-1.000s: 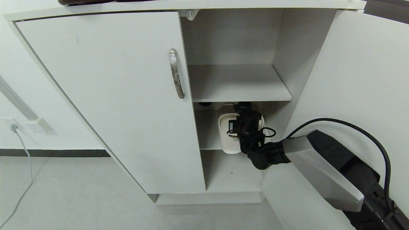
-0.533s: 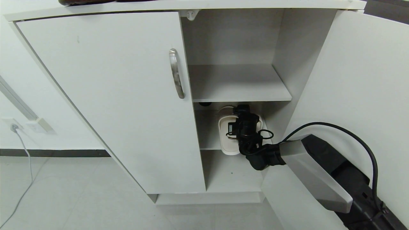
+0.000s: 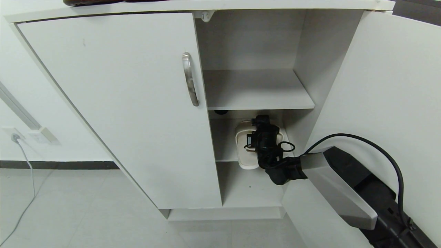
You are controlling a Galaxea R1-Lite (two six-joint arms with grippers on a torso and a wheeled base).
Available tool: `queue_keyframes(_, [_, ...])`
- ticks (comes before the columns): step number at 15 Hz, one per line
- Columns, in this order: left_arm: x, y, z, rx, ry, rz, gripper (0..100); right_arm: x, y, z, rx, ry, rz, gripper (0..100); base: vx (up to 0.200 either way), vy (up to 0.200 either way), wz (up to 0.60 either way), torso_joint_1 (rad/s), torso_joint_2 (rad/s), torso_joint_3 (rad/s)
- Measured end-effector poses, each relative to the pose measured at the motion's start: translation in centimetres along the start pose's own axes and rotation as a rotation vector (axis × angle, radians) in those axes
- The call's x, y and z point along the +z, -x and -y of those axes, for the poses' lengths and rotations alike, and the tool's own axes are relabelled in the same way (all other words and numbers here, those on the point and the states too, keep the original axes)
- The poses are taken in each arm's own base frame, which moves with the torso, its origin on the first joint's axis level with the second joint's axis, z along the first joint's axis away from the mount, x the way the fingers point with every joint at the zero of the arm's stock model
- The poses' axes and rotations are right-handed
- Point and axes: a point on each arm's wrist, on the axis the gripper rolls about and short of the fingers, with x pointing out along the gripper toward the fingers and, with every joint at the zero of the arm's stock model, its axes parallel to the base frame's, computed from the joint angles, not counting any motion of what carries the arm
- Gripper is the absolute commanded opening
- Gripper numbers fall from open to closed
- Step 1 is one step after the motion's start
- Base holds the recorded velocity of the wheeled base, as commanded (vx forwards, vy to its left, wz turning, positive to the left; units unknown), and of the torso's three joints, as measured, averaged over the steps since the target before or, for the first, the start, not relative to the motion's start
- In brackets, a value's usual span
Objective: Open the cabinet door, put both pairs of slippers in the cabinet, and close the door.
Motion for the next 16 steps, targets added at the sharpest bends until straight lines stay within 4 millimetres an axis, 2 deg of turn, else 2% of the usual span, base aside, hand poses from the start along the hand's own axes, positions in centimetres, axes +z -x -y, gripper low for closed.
queue_keyframes(4, [0.0, 0.0, 0.0, -0.001, -0.002, 0.0, 0, -0.7, 0.5, 0.0, 0.004, 0.02, -0.028, 100, 0.0, 0.0, 0.0, 0.0, 0.0, 0.0])
queue_keyframes(8, [0.0, 0.0, 0.0, -0.001, -0.001, 0.0, 0, -0.4, 3.1, 0.5, 0.024, 0.037, -0.052, 100, 0.0, 0.0, 0.0, 0.0, 0.0, 0.0])
queue_keyframes(10, [0.0, 0.0, 0.0, -0.002, -0.003, 0.0, 0, -0.3, 5.5, 0.8, 0.043, 0.045, -0.061, 100, 0.0, 0.0, 0.0, 0.0, 0.0, 0.0])
queue_keyframes(12, [0.0, 0.0, 0.0, -0.002, -0.003, 0.0, 0, 0.2, 8.6, 1.1, 0.078, 0.045, -0.061, 100, 0.0, 0.0, 0.0, 0.0, 0.0, 0.0])
queue_keyframes(16, [0.0, 0.0, 0.0, -0.002, -0.005, 0.0, 0, 0.7, 16.0, 1.7, 0.223, 0.03, -0.043, 100, 0.0, 0.0, 0.0, 0.0, 0.0, 0.0])
